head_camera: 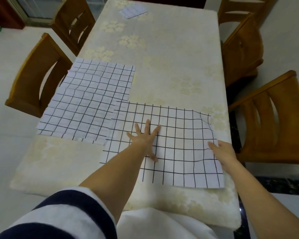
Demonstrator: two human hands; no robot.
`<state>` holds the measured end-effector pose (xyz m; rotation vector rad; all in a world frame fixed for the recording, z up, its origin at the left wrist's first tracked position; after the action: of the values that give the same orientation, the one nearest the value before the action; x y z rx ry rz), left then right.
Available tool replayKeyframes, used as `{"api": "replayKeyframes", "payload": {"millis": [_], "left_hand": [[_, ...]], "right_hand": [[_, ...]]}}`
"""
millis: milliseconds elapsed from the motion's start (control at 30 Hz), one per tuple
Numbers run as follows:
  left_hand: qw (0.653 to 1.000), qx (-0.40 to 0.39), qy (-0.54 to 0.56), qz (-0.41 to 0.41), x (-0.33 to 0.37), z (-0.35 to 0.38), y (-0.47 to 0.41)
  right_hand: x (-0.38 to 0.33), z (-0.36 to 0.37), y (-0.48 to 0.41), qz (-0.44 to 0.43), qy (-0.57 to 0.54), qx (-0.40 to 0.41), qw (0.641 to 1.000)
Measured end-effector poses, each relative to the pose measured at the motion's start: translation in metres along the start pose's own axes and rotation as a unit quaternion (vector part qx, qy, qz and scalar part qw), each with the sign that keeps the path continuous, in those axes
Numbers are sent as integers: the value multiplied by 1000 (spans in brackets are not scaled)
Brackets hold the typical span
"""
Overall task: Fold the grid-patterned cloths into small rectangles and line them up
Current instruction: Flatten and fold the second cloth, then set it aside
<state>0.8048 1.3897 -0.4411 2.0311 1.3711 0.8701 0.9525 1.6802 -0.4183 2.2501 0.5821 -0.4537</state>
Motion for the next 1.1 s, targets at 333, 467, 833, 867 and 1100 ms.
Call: {"api": "replayKeyframes", "payload": {"millis": [333,467,833,867,1100], "left_hand": [[1000,-13,-16,-12,3,-2,0],[999,0,-48,-5,6,-7,3],[973,181,60,126,-84,-53,30],[970,196,76,121,-106,-56,34],[968,184,116,125,-192,-59,34]], "right_hand": [[-90,-23,68,-199,-29,51,978],[-147,-7,107,-247,-59,7,967],[-258,148,152,-293,133,-50,946],[-263,167,150,-288,155,-40,944],[-279,260,151,-216,193,-87,953]]}}
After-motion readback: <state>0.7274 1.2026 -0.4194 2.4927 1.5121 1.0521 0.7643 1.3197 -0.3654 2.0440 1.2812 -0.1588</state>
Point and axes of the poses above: each hand's wrist, its own y-axis away from the middle knuckle, its own z-axis out of the palm, x = y × z, the point moved 9 cm from there along -y, towards the middle knuckle, and after that the axes turned 12 degrees about y, right-handed, at the moved point
